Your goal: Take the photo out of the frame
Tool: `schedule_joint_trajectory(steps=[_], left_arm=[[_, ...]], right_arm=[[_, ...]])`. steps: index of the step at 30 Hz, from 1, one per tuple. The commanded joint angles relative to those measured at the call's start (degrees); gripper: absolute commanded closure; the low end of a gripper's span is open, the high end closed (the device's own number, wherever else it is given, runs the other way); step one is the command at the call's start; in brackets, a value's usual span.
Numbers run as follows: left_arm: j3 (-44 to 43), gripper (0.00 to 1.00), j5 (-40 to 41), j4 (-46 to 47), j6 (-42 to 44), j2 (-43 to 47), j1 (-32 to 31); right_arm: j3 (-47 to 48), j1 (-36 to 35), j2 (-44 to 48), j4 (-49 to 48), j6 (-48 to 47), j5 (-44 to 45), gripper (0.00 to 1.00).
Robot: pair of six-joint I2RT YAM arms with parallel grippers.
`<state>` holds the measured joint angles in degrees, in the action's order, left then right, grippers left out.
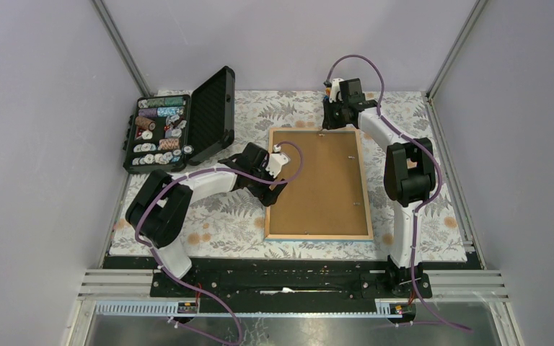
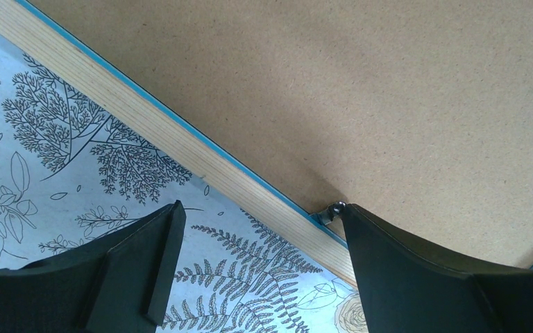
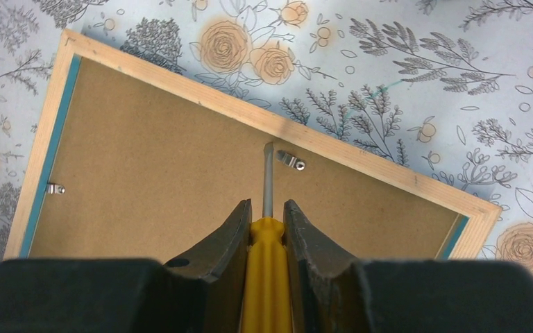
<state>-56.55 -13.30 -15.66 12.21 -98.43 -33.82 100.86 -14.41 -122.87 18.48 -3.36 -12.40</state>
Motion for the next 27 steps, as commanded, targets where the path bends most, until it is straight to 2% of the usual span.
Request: schedule_joint_trajectory(steps=[1, 6, 17, 27], left_arm=[[-1.3, 0.1, 0.3, 0.7, 0.9, -0.2, 0.3], [-1.0, 0.1, 0.3, 0.7, 0.9, -0.1, 0.4], [-1.4, 0.1, 0.1, 0.5, 0.8, -0.4, 0.6], [-1.6, 0.1, -0.1, 0.0, 0.7, -0.3, 0.5]], right_arm=[[0.3, 0.6, 0.5, 0.2, 4.4, 4.8, 1.0], [0.3, 0.7, 0.4, 0.7, 4.1, 6.9, 1.0], [-1.6, 0.8, 1.5, 2.2, 3.6, 4.6, 1.0], [-5.3, 0.8, 4.7, 2.5, 1.3, 6.3, 1.0]])
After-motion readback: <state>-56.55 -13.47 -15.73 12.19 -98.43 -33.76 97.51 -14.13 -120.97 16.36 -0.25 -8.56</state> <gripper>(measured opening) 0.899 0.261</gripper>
